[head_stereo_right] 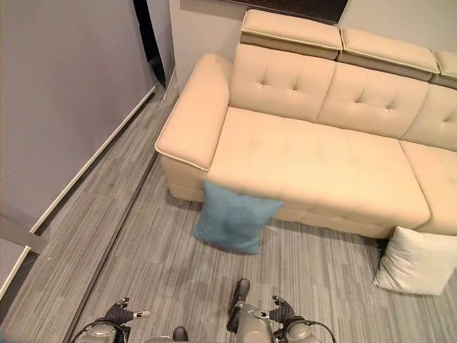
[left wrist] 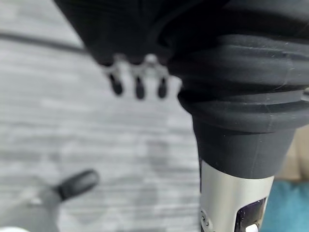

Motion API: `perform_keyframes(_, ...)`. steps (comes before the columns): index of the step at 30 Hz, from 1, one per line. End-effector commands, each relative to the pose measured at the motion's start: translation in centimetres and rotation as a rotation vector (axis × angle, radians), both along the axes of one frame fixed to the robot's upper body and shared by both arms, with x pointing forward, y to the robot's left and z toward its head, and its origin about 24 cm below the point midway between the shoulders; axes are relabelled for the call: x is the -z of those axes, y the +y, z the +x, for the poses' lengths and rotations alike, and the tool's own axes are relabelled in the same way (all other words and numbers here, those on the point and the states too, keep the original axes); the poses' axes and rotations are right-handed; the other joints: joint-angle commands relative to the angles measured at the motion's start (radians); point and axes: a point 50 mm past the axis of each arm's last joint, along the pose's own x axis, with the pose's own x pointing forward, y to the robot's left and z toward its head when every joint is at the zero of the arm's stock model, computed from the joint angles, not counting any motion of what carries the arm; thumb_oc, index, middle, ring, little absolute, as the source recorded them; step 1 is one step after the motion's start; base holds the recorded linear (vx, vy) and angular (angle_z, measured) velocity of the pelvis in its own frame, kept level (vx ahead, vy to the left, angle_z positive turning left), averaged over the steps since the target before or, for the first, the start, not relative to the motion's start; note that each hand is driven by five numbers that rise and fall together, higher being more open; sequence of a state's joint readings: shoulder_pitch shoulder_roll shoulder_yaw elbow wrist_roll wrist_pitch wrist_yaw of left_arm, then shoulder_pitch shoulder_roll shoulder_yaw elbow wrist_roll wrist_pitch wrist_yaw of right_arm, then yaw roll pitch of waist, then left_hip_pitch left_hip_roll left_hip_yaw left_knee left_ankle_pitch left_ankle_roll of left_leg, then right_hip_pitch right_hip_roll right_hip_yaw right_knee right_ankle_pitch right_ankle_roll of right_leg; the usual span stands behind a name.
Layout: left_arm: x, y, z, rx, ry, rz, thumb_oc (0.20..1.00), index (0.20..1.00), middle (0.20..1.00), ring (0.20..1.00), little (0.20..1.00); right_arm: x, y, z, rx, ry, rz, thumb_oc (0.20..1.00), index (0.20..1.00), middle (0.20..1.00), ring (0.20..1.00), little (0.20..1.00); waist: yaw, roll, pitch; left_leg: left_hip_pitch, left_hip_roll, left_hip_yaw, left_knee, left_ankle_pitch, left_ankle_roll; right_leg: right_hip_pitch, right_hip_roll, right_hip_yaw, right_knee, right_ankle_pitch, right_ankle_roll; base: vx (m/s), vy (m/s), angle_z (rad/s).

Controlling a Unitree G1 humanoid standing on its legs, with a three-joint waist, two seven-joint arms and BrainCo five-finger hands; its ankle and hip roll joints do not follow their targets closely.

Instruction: Pick up all the scattered cushions and arrange them neatly on the sofa.

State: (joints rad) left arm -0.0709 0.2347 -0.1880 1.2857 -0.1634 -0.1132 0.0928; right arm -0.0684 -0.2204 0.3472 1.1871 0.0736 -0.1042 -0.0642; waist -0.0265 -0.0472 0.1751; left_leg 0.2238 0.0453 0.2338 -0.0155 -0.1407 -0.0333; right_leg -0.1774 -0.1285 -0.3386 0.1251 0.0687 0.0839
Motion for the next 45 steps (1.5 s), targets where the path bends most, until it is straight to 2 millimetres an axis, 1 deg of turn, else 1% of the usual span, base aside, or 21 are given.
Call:
perform_keyframes(1, -0.1, -0.5, 1.0, 0.036, -0.015, -0.01, 1.0, 1.0, 1.0, 1.0, 1.0, -0.4, -0.8, 0.8, -0.021, -0.026, -0.026, 1.0, 1.0, 1.0, 1.0, 1.0, 0.012, -0.049, 0.034, -0.157, -0.003, -0.033, 0.374, 0.117, -0.084, 0.127, 0.013, 0.005, -0.087, -0.018, 0.013, 0.13, -0.13, 0.17)
perform_keyframes(2, -0.2, -0.5, 1.0, 0.036, -0.015, -0.009, 1.0, 1.0, 1.0, 1.0, 1.0, -0.4, -0.8, 0.8, -0.021, -0.027, -0.026, 1.0, 1.0, 1.0, 1.0, 1.0, 0.01, -0.052, 0.031, -0.16, -0.005, -0.035, 0.372, 0.12, -0.083, 0.124, 0.01, 0.003, -0.088, -0.017, 0.013, 0.11, -0.138, 0.19)
perform_keyframes(4, -0.4, -1.3, 2.2, 0.031, -0.057, -0.035, 1.0, 1.0, 1.0, 1.0, 1.0, -0.5, -0.9, 1.0, -0.02, -0.033, -0.03, 1.0, 1.0, 1.0, 1.0, 1.0, 0.033, -0.068, 0.059, -0.236, 0.024, -0.051, 0.531, 0.163, -0.103, 0.184, 0.033, 0.001, -0.111, -0.055, -0.03, 0.17, -0.171, 0.02)
perform_keyframes(5, -0.5, -1.4, 2.5, 0.03, -0.067, -0.036, 1.0, 1.0, 1.0, 1.0, 1.0, -0.5, -0.9, 1.0, -0.018, -0.029, -0.031, 1.0, 1.0, 1.0, 1.0, 1.0, 0.038, -0.068, 0.064, -0.254, 0.032, -0.052, 0.517, 0.161, -0.097, 0.196, 0.039, 0.004, -0.116, -0.065, -0.033, 0.3, -0.11, -0.28)
perform_keyframes(6, -0.6, -1.6, 2.8, 0.041, -0.076, -0.034, 1.0, 1.0, 1.0, 1.0, 1.0, -0.5, -0.8, 1.1, -0.017, -0.03, -0.026, 1.0, 1.0, 1.0, 1.0, 1.0, 0.044, -0.064, 0.062, -0.268, 0.04, -0.051, 0.416, 0.116, -0.071, 0.217, 0.051, 0.015, -0.125, -0.084, -0.024, 0.27, 0.001, -0.25)
perform_keyframes(7, -0.6, -1.6, 2.7, 0.043, -0.076, -0.034, 1.0, 1.0, 1.0, 1.0, 1.0, -0.5, -0.9, 1.1, -0.018, -0.033, -0.026, 1.0, 1.0, 1.0, 1.0, 1.0, 0.047, -0.068, 0.056, -0.267, 0.034, -0.056, 0.358, 0.097, -0.058, 0.22, 0.05, 0.021, -0.129, -0.088, -0.017, 0.36, 0.085, -0.31)
perform_keyframes(8, -0.5, -1.4, 2.4, 0.031, -0.071, -0.026, 1.0, 1.0, 1.0, 1.0, 1.0, -0.4, -0.7, 0.9, -0.029, -0.029, -0.03, 1.0, 1.0, 1.0, 1.0, 1.0, 0.059, -0.063, 0.052, -0.277, 0.034, -0.088, 0.236, 0.095, -0.05, 0.228, 0.058, 0.039, -0.124, -0.104, -0.006, 0.34, 0.152, -0.3)
perform_keyframes(9, -0.3, -1.2, 1.9, 0.015, -0.06, -0.023, 1.0, 1.0, 1.0, 1.0, 1.0, -0.3, -0.7, 0.7, -0.032, -0.023, -0.031, 1.0, 1.0, 1.0, 1.0, 1.0, 0.074, -0.055, 0.043, -0.301, 0.043, -0.135, 0.142, 0.154, -0.055, 0.24, 0.07, 0.06, -0.12, -0.123, -0.003, 0.27, 0.134, -0.28)
perform_keyframes(10, -0.3, -1.2, 1.8, 0.015, -0.059, -0.023, 1.0, 1.0, 1.0, 1.0, 1.0, -0.3, -0.7, 0.7, -0.032, -0.023, -0.031, 1.0, 1.0, 1.0, 1.0, 1.0, 0.074, -0.056, 0.044, -0.297, 0.042, -0.134, 0.138, 0.155, -0.055, 0.242, 0.07, 0.061, -0.119, -0.125, -0.003, 0.21, 0.114, -0.37)
perform_keyframes(12, -0.1, -0.9, 1.1, 0.001, -0.032, -0.021, 1.0, 1.0, 1.0, 1.0, 1.0, -0.3, -0.7, 0.4, -0.026, -0.023, -0.028, 1.0, 1.0, 1.0, 1.0, 1.0, 0.087, -0.059, 0.048, -0.334, 0.056, -0.142, 0.12, 0.212, -0.066, 0.269, 0.075, 0.072, -0.107, -0.15, -0.008, 0.31, 0.221, -0.67)
perform_keyframes(13, 0.1, -0.4, 0.1, -0.019, -0.004, -0.016, 1.0, 1.0, 1.0, 1.0, 1.0, -0.1, -0.3, 0.0, -0.006, -0.01, -0.015, 1.0, 1.0, 1.0, 1.0, 1.0, 0.097, -0.072, 0.03, -0.304, 0.027, -0.132, 0.113, 0.178, -0.044, 0.267, 0.047, 0.081, -0.061, -0.155, 0.014, 0.41, 0.409, -0.43)
perform_keyframes(15, -0.1, 0.2, 0.4, -0.011, -0.009, 0.002, 1.0, 1.0, 1.0, 1.0, 1.0, -0.3, -0.1, 0.7, -0.005, -0.033, -0.004, 1.0, 1.0, 1.0, 1.0, 1.0, 0.096, -0.072, 0.025, -0.28, 0.008, -0.1, 0.115, 0.145, -0.016, 0.24, 0.007, 0.093, 0.012, -0.154, 0.043, 0.25, 0.377, -0.33)
perform_keyframes(17, -0.3, 0.4, 0.7, -0.008, -0.019, 0.012, 1.0, 1.0, 1.0, 1.0, 1.0, -0.4, 0.0, 1.0, -0.007, -0.043, -0.002, 1.0, 1.0, 1.0, 1.0, 1.0, 0.096, -0.071, 0.027, -0.274, 0.002, -0.09, 0.121, 0.132, -0.006, 0.222, -0.003, 0.103, 0.043, -0.153, 0.051, 0.1, 0.227, -0.34)
perform_keyframes(18, -0.5, 0.8, 1.2, -0.007, -0.038, 0.024, 1.0, 1.0, 1.0, 1.0, 1.0, -0.6, 0.1, 1.5, -0.014, -0.059, 0.0, 1.0, 1.0, 1.0, 1.0, 1.0, 0.1, -0.067, 0.031, -0.26, -0.006, -0.07, 0.125, 0.114, 0.009, 0.197, -0.03, 0.09, 0.085, -0.134, 0.067, 0.11, 0.276, -0.2)
perform_keyframes(21, -1.1, 1.5, 2.1, -0.001, -0.068, 0.047, 1.0, 1.0, 1.0, 1.0, 1.0, -0.9, 0.2, 2.3, -0.025, -0.081, -0.002, 1.0, 1.0, 1.0, 1.0, 1.0, 0.098, -0.056, 0.037, -0.242, -0.013, -0.052, 0.114, 0.105, 0.024, 0.154, -0.053, 0.083, 0.153, -0.098, 0.083, 0.09, 0.186, -0.32)
perform_keyframes(23, -1.3, 1.8, 2.5, 0.008, -0.079, 0.061, 1.0, 1.0, 1.0, 1.0, 1.0, -1.1, 0.3, 2.7, -0.03, -0.095, -0.002, 1.0, 1.0, 1.0, 1.0, 1.0, 0.092, -0.051, 0.036, -0.228, -0.019, -0.047, 0.101, 0.1, 0.028, 0.138, -0.061, 0.073, 0.153, -0.09, 0.082, 0.1, 0.112, -0.08)
perform_keyframes(26, -1.8, 2.4, 3.2, 0.004, -0.109, 0.077, 1.0, 1.0, 1.0, 1.0, 1.0, -1.2, 0.3, 3.0, -0.051, -0.107, -0.009, 1.0, 1.0, 1.0, 1.0, 1.0, 0.093, -0.05, 0.032, -0.213, -0.025, -0.029, 0.087, 0.093, 0.025, 0.143, -0.082, 0.019, 0.069, -0.078, 0.079, 0.09, 0.031, -0.11)
perform_keyframes(39, -1.3, 1.3, 2.6, 0.037, -0.091, 0.058, 1.0, 1.0, 1.0, 1.0, 1.0, -1.6, -0.3, 3.5, -0.074, -0.129, -0.043, 1.0, 1.0, 1.0, 1.0, 1.0, 0.086, -0.055, 0.006, -0.191, -0.044, -0.008, 0.043, 0.092, 0.023, 0.197, -0.069, 0.032, -0.069, -0.035, 0.097, 0.04, -0.003, -0.13)
perform_keyframes(42, -1.3, 1.2, 2.8, 0.042, -0.099, 0.059, 1.0, 1.0, 1.0, 1.0, 1.0, -1.7, -0.1, 3.7, -0.073, -0.136, -0.033, 1.0, 1.0, 1.0, 1.0, 1.0, 0.081, -0.05, 0.017, -0.198, -0.045, -0.009, 0.035, 0.101, 0.031, 0.158, -0.069, 0.062, -0.016, -0.04, 0.102, -0.07, 0.028, -0.22)
perform_keyframes(43, -1.4, 1.3, 3.0, 0.035, -0.105, 0.065, 1.0, 1.0, 1.0, 1.0, 1.0, -1.8, 0.1, 4.0, -0.078, -0.144, -0.03, 1.0, 1.0, 1.0, 1.0, 1.0, 0.078, -0.039, 0.029, -0.209, -0.034, -0.008, 0.039, 0.107, 0.036, 0.126, -0.066, 0.077, 0.062, -0.059, 0.102, -0.07, 0.014, -0.11)
perform_keyframes(45, -1.5, 1.4, 3.1, 0.029, -0.111, 0.064, 1.0, 1.0, 1.0, 1.0, 1.0, -1.8, 0.2, 4.2, -0.082, -0.148, -0.03, 1.0, 1.0, 1.0, 1.0, 1.0, 0.083, -0.035, 0.032, -0.214, -0.029, -0.003, 0.041, 0.109, 0.036, 0.119, -0.073, 0.064, 0.088, -0.064, 0.1, -0.06, -0.018, -0.23)
